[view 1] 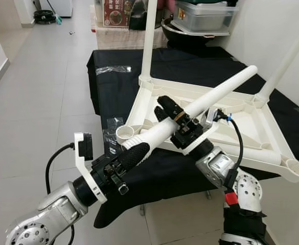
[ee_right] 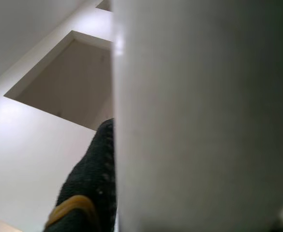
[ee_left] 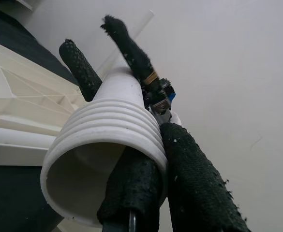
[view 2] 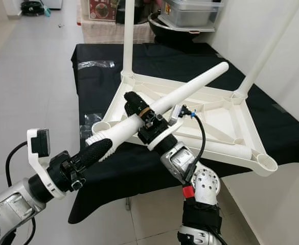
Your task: Building children table
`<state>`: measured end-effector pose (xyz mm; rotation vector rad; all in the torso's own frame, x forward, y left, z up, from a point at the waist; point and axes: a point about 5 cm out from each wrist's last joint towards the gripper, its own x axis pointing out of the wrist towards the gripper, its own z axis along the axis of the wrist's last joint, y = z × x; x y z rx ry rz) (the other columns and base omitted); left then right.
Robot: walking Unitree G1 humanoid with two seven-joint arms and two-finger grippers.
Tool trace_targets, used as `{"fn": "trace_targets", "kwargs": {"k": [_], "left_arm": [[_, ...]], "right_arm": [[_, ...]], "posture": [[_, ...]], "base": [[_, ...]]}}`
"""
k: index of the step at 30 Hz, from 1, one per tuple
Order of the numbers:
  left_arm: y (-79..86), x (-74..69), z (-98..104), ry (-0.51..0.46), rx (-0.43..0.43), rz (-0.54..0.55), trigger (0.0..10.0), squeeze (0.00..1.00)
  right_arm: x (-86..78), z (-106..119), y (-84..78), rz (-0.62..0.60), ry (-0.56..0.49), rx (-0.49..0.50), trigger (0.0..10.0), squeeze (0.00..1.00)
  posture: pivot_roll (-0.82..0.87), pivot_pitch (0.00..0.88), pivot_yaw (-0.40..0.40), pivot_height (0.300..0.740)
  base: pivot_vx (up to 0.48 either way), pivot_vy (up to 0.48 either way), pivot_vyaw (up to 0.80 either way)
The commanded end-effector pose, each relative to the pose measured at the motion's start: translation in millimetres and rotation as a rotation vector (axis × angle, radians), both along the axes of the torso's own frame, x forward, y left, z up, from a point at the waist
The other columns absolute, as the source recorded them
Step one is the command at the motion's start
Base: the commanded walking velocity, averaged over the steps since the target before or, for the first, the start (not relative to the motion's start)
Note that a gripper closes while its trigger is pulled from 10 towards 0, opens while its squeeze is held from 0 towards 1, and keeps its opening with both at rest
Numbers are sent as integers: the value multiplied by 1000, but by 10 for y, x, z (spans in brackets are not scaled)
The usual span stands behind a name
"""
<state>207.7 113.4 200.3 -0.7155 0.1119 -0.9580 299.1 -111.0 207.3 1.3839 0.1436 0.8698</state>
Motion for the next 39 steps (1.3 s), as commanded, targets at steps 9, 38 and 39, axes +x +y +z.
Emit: {"fn": "trace_targets", "kwargs": {"k": [9,38,39], "left_arm": [[-46,-66,-56,29,24,-53,10000,0],[135,-119,-475,213,127,11,10000,0],[145,-136,-499,216,135,30,10000,0]], "right_arm": [[17,34,-29,-7,-20,5,0,0],[165,187,-219,-121,-79,-16,0,0],[219,203,-291,-176,-82,-45,0,0]], "posture": [[54,66,-106,740],[56,54,-104,740],[57,55,-103,740]], "base": [[0,0,0],[0,0,0],[0,0,0]]}}
